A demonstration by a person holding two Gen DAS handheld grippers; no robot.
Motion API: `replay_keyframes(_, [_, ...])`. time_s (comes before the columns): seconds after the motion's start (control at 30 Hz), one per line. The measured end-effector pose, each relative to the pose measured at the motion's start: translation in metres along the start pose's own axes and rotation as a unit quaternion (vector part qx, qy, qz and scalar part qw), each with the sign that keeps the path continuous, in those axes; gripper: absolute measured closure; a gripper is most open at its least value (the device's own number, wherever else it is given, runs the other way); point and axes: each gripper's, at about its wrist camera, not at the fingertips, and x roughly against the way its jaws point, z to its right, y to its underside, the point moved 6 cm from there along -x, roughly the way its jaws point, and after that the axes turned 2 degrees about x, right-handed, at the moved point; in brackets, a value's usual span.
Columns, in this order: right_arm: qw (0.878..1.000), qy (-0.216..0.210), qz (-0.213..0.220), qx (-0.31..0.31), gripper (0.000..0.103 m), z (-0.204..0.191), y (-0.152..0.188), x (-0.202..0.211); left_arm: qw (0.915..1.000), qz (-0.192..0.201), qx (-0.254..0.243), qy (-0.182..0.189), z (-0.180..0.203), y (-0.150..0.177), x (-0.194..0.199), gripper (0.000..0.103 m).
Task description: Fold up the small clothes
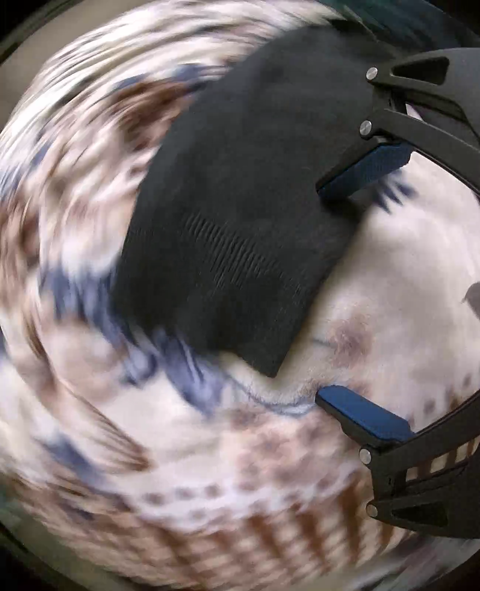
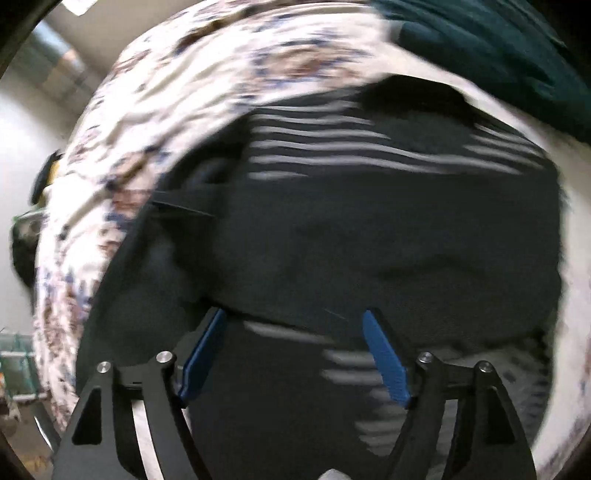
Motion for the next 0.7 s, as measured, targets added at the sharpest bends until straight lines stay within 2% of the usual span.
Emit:
replay_keyframes(0.1, [0.999,0.032,-0.026,-0.019,0.024,0.035,0.024,-0.001,0.9963,0.014,0.074,0.041,-0.011,-0.016,-0.002,0.0])
replay_keyframes(0.17, [0.996,0.068,-0.046,-0.018,0.024,0.054,0.041,-0.006,0.9942,0.059,0.078,0.045,-0.006,-0.029,0.005,0.013])
replay_keyframes(0.2, [0.995,0.08,-0.051,-0.015,0.024,0.059,0.048,-0.008,0.9933,0.092,0.059,0.038,0.003,-0.036,0.012,0.039])
replay_keyframes(0.23, [0.994,0.092,-0.055,-0.013,0.024,0.065,0.054,-0.008,0.992,0.116,0.036,0.035,0.013,-0.042,0.016,0.06])
replay_keyframes(0.27, [0.994,0.095,-0.055,-0.013,0.024,0.069,0.058,-0.007,0.9913,0.126,0.02,0.032,0.021,-0.045,0.017,0.093])
replay_keyframes(0.37, [0.995,0.076,-0.056,-0.019,0.024,0.072,0.065,-0.006,0.9853,0.164,-0.026,0.042,0.052,-0.055,0.028,0.095])
replay_keyframes(0.43, [0.996,0.055,-0.063,-0.03,0.024,0.075,0.072,-0.006,0.9763,0.197,-0.077,0.046,0.083,-0.055,0.047,0.096])
replay_keyframes(0.53, [0.996,0.046,-0.064,-0.043,0.024,0.089,0.077,-0.003,0.9569,0.239,-0.152,0.063,0.138,-0.044,0.082,0.096])
replay_keyframes(0.6, [0.996,0.06,-0.058,-0.042,0.024,0.103,0.078,-0.001,0.9435,0.256,-0.194,0.079,0.173,-0.034,0.106,0.096])
replay_keyframes(0.67, [0.995,0.073,-0.054,-0.044,0.024,0.119,0.077,0.001,0.9276,0.269,-0.238,0.101,0.216,-0.01,0.13,0.096])
replay_keyframes(0.7, [0.995,0.07,-0.052,-0.053,0.024,0.132,0.076,0.004,0.9162,0.276,-0.267,0.115,0.241,0.008,0.143,0.096])
